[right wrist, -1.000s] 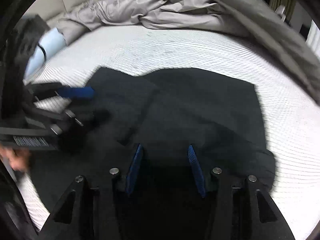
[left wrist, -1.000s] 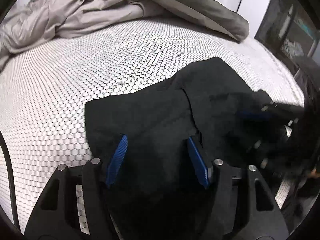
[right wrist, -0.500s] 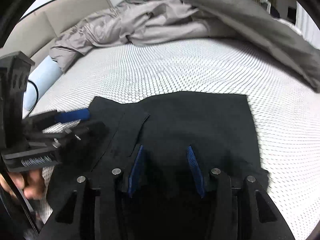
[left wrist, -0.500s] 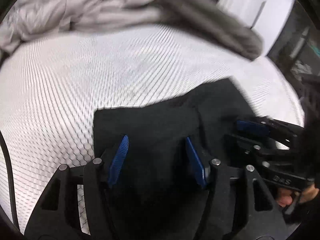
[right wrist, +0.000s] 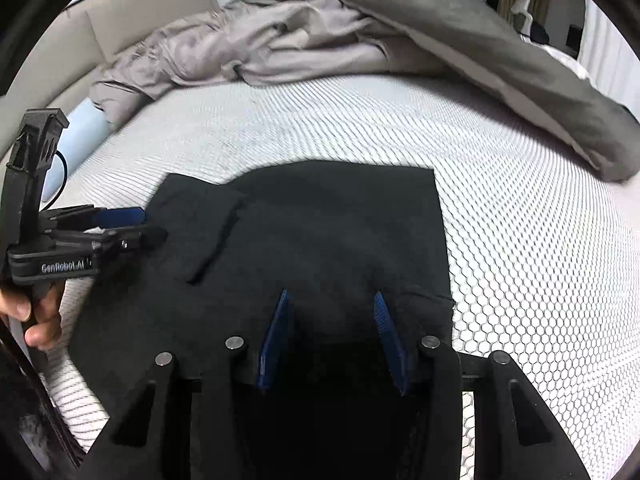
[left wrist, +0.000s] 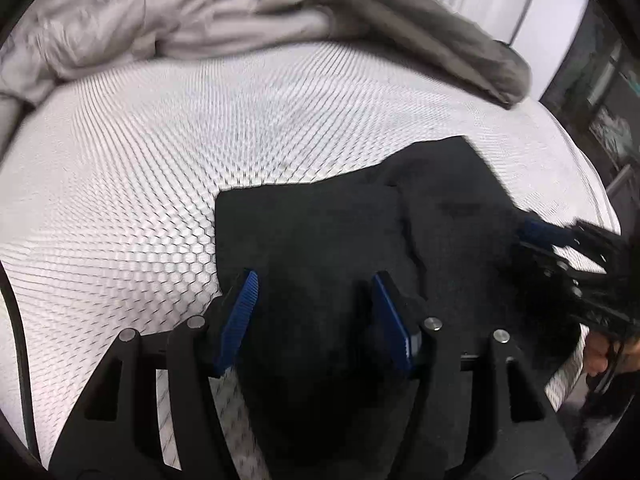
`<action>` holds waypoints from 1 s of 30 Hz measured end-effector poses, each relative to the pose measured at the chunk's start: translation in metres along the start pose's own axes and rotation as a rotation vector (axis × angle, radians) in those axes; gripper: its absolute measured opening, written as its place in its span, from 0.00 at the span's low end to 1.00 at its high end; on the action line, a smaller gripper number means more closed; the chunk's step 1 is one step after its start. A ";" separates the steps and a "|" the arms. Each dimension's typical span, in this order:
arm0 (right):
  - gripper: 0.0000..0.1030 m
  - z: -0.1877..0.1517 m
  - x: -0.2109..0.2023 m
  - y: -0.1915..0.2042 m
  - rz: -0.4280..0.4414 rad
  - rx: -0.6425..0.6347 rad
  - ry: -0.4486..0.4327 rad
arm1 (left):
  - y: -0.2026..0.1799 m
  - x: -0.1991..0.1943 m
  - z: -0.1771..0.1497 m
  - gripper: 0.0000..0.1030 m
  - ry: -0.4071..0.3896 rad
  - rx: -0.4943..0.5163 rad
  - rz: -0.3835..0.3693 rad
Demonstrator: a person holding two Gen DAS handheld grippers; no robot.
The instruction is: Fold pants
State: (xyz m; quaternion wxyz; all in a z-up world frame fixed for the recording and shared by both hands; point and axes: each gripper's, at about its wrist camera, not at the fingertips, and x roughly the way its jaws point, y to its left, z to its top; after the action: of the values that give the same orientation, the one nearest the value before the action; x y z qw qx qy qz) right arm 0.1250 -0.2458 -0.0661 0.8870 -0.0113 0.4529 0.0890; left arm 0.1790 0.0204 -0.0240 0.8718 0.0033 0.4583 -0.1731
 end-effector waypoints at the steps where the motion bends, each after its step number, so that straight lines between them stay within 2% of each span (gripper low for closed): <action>1: 0.44 -0.001 -0.003 0.005 0.033 -0.010 -0.001 | -0.008 -0.013 -0.008 0.57 -0.042 0.034 -0.011; 3: 0.44 -0.006 0.004 0.022 0.084 -0.036 0.019 | -0.018 -0.015 -0.018 0.60 -0.045 0.085 -0.063; 5: 0.44 -0.010 0.019 0.040 0.113 -0.073 0.063 | -0.024 -0.002 -0.032 0.60 0.011 0.110 -0.102; 6: 0.44 -0.013 0.027 0.044 0.108 -0.095 0.088 | -0.026 0.010 -0.040 0.61 0.041 0.125 -0.087; 8: 0.44 -0.020 0.037 0.048 0.078 -0.159 0.105 | -0.024 0.014 -0.045 0.64 0.015 0.160 -0.086; 11: 0.44 -0.027 0.028 0.020 0.053 -0.123 0.102 | -0.015 0.003 -0.051 0.64 0.013 0.142 -0.101; 14: 0.44 -0.036 0.013 -0.010 0.105 -0.043 0.081 | -0.010 -0.007 -0.059 0.64 0.014 0.133 -0.054; 16: 0.44 -0.037 0.002 -0.008 0.090 -0.027 0.060 | -0.004 -0.017 -0.056 0.63 0.016 0.090 -0.046; 18: 0.45 -0.039 -0.006 0.000 0.103 -0.032 0.040 | -0.005 -0.034 -0.056 0.63 -0.019 0.067 -0.088; 19: 0.45 -0.038 -0.009 0.009 0.146 -0.037 0.025 | -0.007 -0.042 -0.060 0.63 -0.037 0.072 -0.108; 22: 0.45 -0.040 -0.003 0.038 0.187 -0.104 0.032 | -0.029 -0.053 -0.067 0.63 -0.060 0.137 -0.189; 24: 0.45 -0.047 0.010 0.048 0.166 -0.166 0.078 | -0.040 -0.039 -0.072 0.63 -0.006 0.190 -0.207; 26: 0.45 -0.054 0.021 0.046 0.134 -0.190 0.104 | -0.043 -0.019 -0.076 0.63 0.051 0.229 -0.176; 28: 0.45 -0.060 0.019 0.039 0.087 -0.212 0.103 | -0.047 -0.019 -0.087 0.63 0.034 0.291 -0.159; 30: 0.45 -0.069 0.011 0.020 0.032 -0.215 0.080 | -0.042 -0.024 -0.092 0.63 0.029 0.304 -0.166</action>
State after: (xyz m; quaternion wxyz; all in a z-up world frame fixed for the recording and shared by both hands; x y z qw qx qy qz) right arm 0.0727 -0.2319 -0.1139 0.8603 -0.1030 0.4761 0.1506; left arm 0.0805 0.0034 -0.0514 0.8373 0.1000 0.4379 -0.3116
